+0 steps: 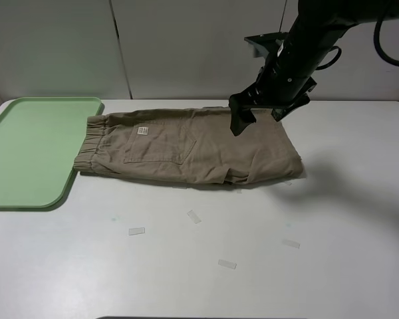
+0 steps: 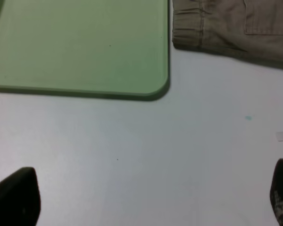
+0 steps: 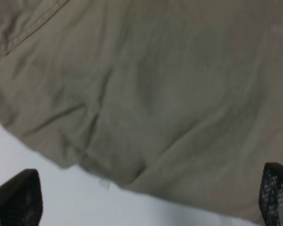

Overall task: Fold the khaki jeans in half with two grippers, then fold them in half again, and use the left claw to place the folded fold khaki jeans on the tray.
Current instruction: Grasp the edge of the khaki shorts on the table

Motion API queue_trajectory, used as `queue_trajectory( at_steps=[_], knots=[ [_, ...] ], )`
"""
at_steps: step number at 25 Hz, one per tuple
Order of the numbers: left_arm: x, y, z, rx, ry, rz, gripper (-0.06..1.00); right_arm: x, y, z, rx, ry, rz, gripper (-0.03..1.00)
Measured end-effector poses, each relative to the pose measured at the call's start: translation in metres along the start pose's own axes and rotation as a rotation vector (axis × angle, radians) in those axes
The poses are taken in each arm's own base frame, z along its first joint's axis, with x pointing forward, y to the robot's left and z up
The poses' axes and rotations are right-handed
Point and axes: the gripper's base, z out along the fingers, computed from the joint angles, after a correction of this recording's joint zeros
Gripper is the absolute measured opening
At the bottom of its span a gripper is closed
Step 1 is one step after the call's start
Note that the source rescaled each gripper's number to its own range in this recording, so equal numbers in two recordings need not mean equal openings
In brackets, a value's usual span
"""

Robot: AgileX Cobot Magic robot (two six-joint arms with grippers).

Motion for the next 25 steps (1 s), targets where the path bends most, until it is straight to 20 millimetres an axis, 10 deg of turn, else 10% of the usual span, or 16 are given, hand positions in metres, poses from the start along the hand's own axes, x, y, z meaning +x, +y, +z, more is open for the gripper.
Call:
queue_trajectory(
  at_steps=[8,25],
  knots=[
    [0.000,0.000,0.000,0.000,0.000,0.000,0.97,-0.008,-0.011,0.028,0.053,-0.036,0.022,1.00],
    [0.000,0.000,0.000,0.000,0.000,0.000,0.97,-0.026,-0.107,0.101,0.193,0.058,0.168,1.00]
  ],
)
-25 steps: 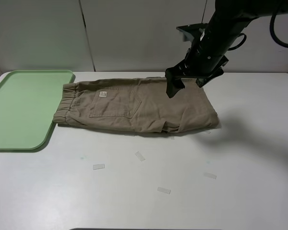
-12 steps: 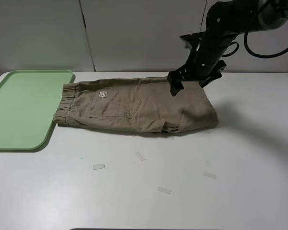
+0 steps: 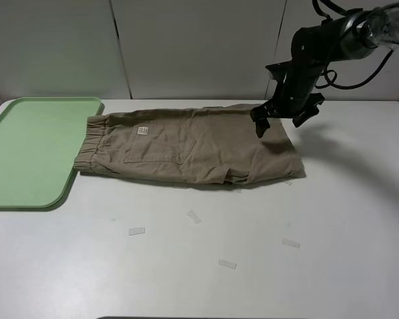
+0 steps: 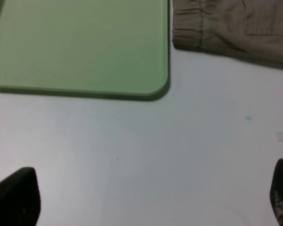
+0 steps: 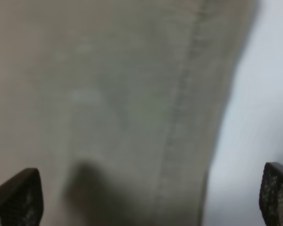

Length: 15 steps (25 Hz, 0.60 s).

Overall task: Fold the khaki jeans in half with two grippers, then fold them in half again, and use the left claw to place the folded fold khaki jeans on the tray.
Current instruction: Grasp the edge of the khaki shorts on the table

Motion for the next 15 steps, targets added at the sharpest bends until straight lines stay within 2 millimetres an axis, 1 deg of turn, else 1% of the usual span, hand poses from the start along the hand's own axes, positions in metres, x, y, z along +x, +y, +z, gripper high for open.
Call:
queue_trajectory(
  at_steps=[3,9,15],
  knots=[
    [0.000,0.000,0.000,0.000,0.000,0.000,0.97,0.003,-0.007,0.009,0.010,0.021,0.008,1.00],
    [0.000,0.000,0.000,0.000,0.000,0.000,0.97,0.005,-0.007,0.023,0.011,0.022,0.003,1.00],
    [0.000,0.000,0.000,0.000,0.000,-0.001,0.97,0.005,-0.006,0.028,0.007,0.026,0.003,1.00]
  ],
)
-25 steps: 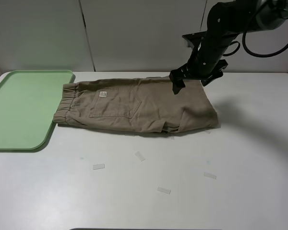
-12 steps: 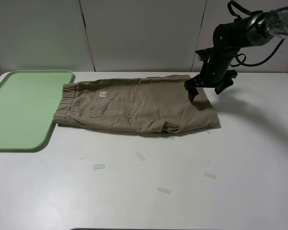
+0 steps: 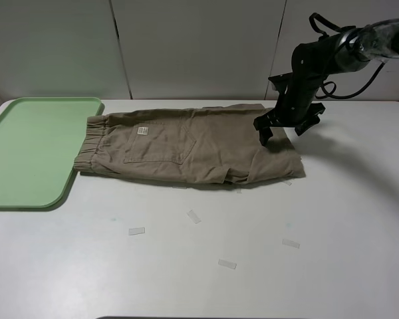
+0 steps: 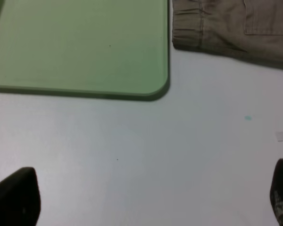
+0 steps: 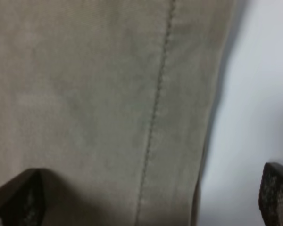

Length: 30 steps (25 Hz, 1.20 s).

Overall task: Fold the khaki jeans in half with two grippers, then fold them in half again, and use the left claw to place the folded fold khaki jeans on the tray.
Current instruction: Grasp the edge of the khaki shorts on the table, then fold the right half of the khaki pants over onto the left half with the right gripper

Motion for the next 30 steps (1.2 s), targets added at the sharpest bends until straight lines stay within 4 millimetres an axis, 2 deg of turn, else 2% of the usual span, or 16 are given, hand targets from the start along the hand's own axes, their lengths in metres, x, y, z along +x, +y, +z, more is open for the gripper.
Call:
queue_trajectory(
  at_steps=[2,5,10,11,15,19,27,30],
  knots=[
    [0.000,0.000,0.000,0.000,0.000,0.000,0.97,0.000,0.001,0.001,-0.010,0.003,0.010,0.93],
    [0.000,0.000,0.000,0.000,0.000,0.000,0.97,0.000,0.005,0.003,-0.034,0.007,0.032,0.68],
    [0.000,0.000,0.000,0.000,0.000,0.000,0.97,-0.002,0.010,0.004,-0.050,-0.008,0.043,0.07],
    [0.000,0.000,0.000,0.000,0.000,0.000,0.97,-0.002,0.010,0.004,-0.049,-0.008,0.042,0.03],
    [0.000,0.000,0.000,0.000,0.000,0.000,0.97,-0.002,0.009,0.001,-0.044,-0.006,0.036,0.03],
    [0.000,0.000,0.000,0.000,0.000,0.000,0.97,0.003,0.003,-0.010,-0.006,0.048,0.004,0.03],
    [0.000,0.000,0.000,0.000,0.000,0.000,0.97,-0.003,-0.015,-0.085,0.130,0.018,-0.082,0.03],
    [0.000,0.000,0.000,0.000,0.000,0.000,0.97,-0.002,-0.023,-0.103,0.207,0.023,-0.124,0.03]
  ],
)
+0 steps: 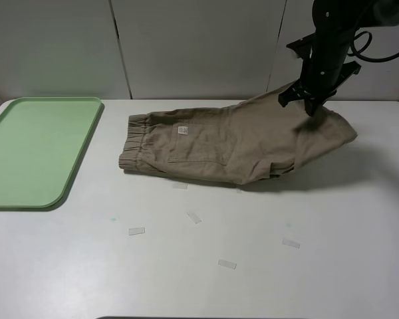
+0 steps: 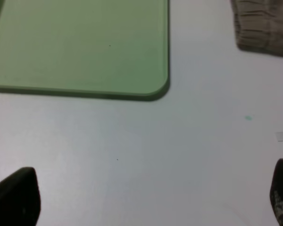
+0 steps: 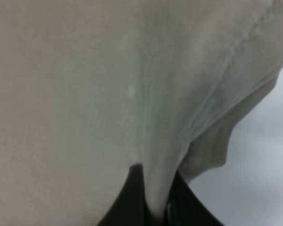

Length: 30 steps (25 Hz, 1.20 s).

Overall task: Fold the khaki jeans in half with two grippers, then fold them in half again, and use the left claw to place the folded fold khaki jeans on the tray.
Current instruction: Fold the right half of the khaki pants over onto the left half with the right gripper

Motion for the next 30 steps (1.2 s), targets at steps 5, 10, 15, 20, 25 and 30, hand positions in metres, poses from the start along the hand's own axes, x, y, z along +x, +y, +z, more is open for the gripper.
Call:
queue_trajectory(
  at_steps=[5,10,15,20,25,30],
  knots=[
    [0.004,0.000,-0.005,0.002,-0.050,0.002,0.97,0.010,-0.024,-0.009,0.119,0.071,-0.033,0.03],
    [0.007,0.000,-0.008,0.004,-0.080,0.003,0.97,0.027,-0.058,-0.003,0.151,0.172,0.038,0.03],
    [0.008,0.000,-0.008,0.004,-0.083,0.003,0.97,0.039,-0.078,0.000,0.170,0.247,0.080,0.03],
    [0.008,0.000,-0.008,0.004,-0.083,0.003,0.97,0.038,-0.073,-0.002,0.174,0.255,0.060,0.03],
    [0.008,0.000,-0.008,0.004,-0.083,0.003,0.97,0.028,-0.044,-0.008,0.152,0.228,0.007,0.03],
    [0.008,0.000,-0.008,0.004,-0.083,0.003,0.97,0.017,0.001,-0.019,0.115,0.188,-0.041,0.03]
  ],
)
